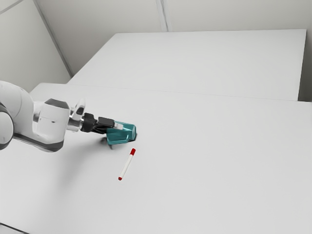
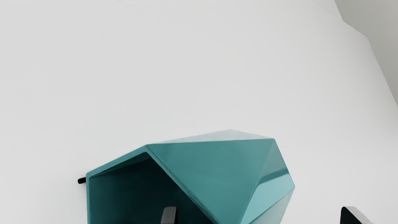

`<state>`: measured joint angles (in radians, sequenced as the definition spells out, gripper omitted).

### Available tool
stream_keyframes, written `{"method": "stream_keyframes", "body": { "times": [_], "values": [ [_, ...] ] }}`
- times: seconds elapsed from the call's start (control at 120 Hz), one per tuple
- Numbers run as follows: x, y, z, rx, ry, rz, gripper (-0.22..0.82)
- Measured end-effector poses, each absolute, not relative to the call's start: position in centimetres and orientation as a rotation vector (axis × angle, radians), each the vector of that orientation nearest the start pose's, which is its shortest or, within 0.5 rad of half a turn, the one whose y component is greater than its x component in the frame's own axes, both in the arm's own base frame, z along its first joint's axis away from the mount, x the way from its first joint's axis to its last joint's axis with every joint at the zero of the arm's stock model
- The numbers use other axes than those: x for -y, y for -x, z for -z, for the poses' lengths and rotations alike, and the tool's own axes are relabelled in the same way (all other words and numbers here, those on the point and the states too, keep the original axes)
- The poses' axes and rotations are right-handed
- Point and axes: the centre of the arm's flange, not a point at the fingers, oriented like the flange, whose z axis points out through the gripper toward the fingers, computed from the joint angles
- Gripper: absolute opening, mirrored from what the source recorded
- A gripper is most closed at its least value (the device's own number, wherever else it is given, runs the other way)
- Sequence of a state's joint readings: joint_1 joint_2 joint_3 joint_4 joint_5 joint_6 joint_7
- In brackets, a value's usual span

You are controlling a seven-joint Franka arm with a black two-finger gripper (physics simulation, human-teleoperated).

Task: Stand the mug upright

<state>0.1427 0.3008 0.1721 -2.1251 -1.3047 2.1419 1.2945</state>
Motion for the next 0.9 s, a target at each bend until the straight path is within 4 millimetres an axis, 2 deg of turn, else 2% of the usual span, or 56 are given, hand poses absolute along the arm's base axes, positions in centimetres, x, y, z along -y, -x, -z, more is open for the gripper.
{"method": "stream_keyframes", "body": {
  "times": [0.233,0.475,0.742,0.9],
  "values": [
    [-13.4,-55.1,-27.1,0.080,-2.280,-0.638,0.34],
    [-13.4,-55.2,-27.4,0.088,-2.282,-0.648,0.02],
    [-13.4,-55.3,-28.5,0.098,-2.283,-0.670,-0.12],
    [-13.0,-55.5,-30.5,0.127,-2.277,-0.705,-0.16]
  ]
}}
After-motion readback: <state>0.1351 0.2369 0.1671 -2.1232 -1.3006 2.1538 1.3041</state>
